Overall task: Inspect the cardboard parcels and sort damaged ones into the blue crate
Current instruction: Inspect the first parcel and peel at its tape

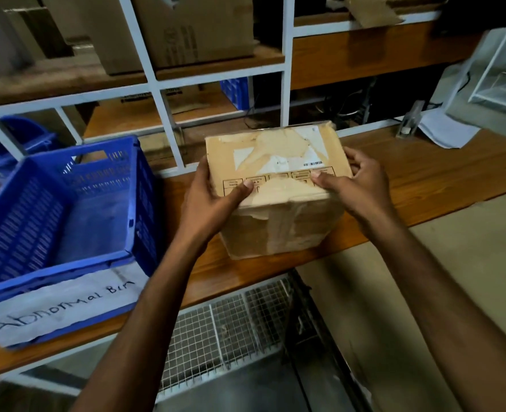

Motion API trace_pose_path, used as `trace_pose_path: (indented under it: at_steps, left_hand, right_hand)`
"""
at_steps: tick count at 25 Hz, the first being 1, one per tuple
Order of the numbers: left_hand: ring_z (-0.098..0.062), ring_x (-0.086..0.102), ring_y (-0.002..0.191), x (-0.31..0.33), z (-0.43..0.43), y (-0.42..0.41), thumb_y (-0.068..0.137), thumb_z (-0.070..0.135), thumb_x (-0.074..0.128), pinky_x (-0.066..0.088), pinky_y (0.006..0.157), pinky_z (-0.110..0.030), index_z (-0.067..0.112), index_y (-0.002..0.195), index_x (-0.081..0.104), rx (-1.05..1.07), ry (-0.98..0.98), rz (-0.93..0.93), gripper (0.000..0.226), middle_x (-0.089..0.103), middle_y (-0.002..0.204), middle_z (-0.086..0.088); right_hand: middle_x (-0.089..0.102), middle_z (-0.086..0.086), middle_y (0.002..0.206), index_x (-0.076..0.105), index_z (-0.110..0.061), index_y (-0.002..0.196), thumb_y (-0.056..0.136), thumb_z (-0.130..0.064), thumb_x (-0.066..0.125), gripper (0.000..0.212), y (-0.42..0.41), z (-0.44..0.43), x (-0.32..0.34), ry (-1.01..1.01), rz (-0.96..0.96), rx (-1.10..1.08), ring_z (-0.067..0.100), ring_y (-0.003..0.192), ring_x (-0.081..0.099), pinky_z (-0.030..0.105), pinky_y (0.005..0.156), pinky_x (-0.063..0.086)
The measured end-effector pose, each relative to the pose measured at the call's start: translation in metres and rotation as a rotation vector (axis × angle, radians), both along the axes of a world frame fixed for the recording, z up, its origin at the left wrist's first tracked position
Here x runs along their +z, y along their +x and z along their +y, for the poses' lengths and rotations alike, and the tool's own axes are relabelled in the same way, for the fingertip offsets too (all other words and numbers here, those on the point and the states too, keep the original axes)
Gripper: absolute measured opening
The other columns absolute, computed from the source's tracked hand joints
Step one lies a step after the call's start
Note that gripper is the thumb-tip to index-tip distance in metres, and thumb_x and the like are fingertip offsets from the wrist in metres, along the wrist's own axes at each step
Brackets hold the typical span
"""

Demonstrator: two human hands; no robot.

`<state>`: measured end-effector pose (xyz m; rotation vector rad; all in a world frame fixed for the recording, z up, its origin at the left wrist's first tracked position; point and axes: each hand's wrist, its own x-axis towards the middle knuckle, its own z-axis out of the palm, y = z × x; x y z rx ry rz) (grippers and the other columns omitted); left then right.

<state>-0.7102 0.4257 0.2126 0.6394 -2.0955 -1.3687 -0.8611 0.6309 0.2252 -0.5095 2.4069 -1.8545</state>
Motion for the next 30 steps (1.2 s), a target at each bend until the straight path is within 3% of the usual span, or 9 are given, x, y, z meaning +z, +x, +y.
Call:
trace_pose_path:
  at_steps: [6,9,12,15,17,21,25,27,30]
  left_hand:
    - [-0.015,0.065,0.117,0.001,0.014,-0.007,0.073,0.063,0.082,0.057,0.098,-0.051,0.041,0.155,0.022,-0.032,-0.135,-0.041,0.103,0.058,0.138,0.011]
    - [-0.012,0.059,0.119,-0.001,0.012,-0.006,0.083,0.054,0.081,0.053,0.104,-0.049,0.039,0.158,0.021,-0.001,-0.056,-0.03,0.097,0.054,0.134,0.016]
    - [-0.011,0.052,0.127,-0.006,0.012,0.005,0.092,0.04,0.075,0.051,0.106,-0.043,0.035,0.163,0.016,0.002,0.05,0.002,0.093,0.047,0.154,0.006]
    - [-0.004,0.049,0.125,-0.009,0.016,0.008,0.094,0.044,0.072,0.051,0.106,-0.043,0.037,0.163,0.017,0.029,-0.052,0.021,0.089,0.041,0.16,0.001]
    - [0.001,0.048,0.121,0.0,0.018,0.009,0.093,0.053,0.07,0.051,0.104,-0.04,0.039,0.162,0.022,0.048,-0.109,0.038,0.085,0.039,0.162,0.0]
    - [-0.006,0.051,0.117,0.031,0.011,0.006,0.089,0.071,0.064,0.052,0.09,-0.031,0.035,0.144,0.051,0.141,-0.345,0.045,0.067,0.056,0.147,0.003]
    - [-0.007,0.055,0.094,0.036,0.011,-0.013,0.089,0.076,0.057,0.034,0.063,-0.017,0.031,0.125,0.058,0.308,-0.47,-0.045,0.058,0.065,0.115,0.005]
    - [-0.012,0.061,0.093,0.028,0.009,-0.021,0.089,0.077,0.053,0.038,0.068,-0.022,0.028,0.125,0.058,0.33,-0.473,-0.056,0.061,0.065,0.108,0.006]
    - [-0.016,0.063,0.096,0.017,0.004,-0.036,0.087,0.079,0.057,0.038,0.077,-0.026,0.027,0.132,0.049,0.338,-0.454,-0.056,0.069,0.061,0.109,0.006]
  right_hand:
    - [0.059,-0.016,0.118,0.041,-0.028,0.151,0.068,-0.025,0.095,0.1,-0.003,0.004,-0.001,0.028,-0.06,0.096,0.004,0.107,0.059,0.03,0.09,0.052]
    - [0.063,-0.015,0.117,0.043,-0.028,0.151,0.075,-0.018,0.089,0.089,-0.005,0.005,0.0,-0.02,-0.078,0.141,0.006,0.11,0.06,0.027,0.087,0.051]
    - [0.064,-0.019,0.114,0.04,-0.028,0.155,0.086,-0.009,0.078,0.082,-0.01,0.017,0.0,-0.055,-0.108,0.237,0.0,0.108,0.06,0.019,0.083,0.05]
    - [0.062,-0.023,0.11,0.039,-0.025,0.156,0.09,-0.016,0.077,0.076,-0.008,0.019,-0.008,-0.06,-0.055,0.201,-0.014,0.097,0.061,0.01,0.072,0.054]
    - [0.063,-0.021,0.114,0.041,-0.022,0.154,0.09,-0.024,0.078,0.075,-0.004,0.017,-0.007,-0.094,-0.015,0.157,-0.019,0.095,0.062,0.01,0.077,0.056]
    - [0.057,-0.015,0.134,0.043,-0.035,0.15,0.089,-0.06,0.069,0.07,-0.005,0.012,0.02,-0.08,0.182,0.09,-0.007,0.111,0.057,0.022,0.086,0.055]
    - [0.059,-0.017,0.112,0.05,-0.033,0.141,0.094,-0.055,0.066,0.054,-0.003,-0.013,0.015,0.049,0.32,-0.027,0.004,0.096,0.062,0.027,0.077,0.053]
    - [0.062,-0.016,0.105,0.053,-0.032,0.138,0.092,-0.058,0.066,0.054,-0.005,-0.023,0.005,0.091,0.335,-0.117,0.017,0.098,0.066,0.03,0.075,0.051]
    - [0.062,0.0,0.135,0.036,-0.033,0.152,0.089,-0.06,0.07,0.077,-0.019,-0.028,0.0,0.177,0.254,-0.075,0.026,0.12,0.06,0.031,0.088,0.046]
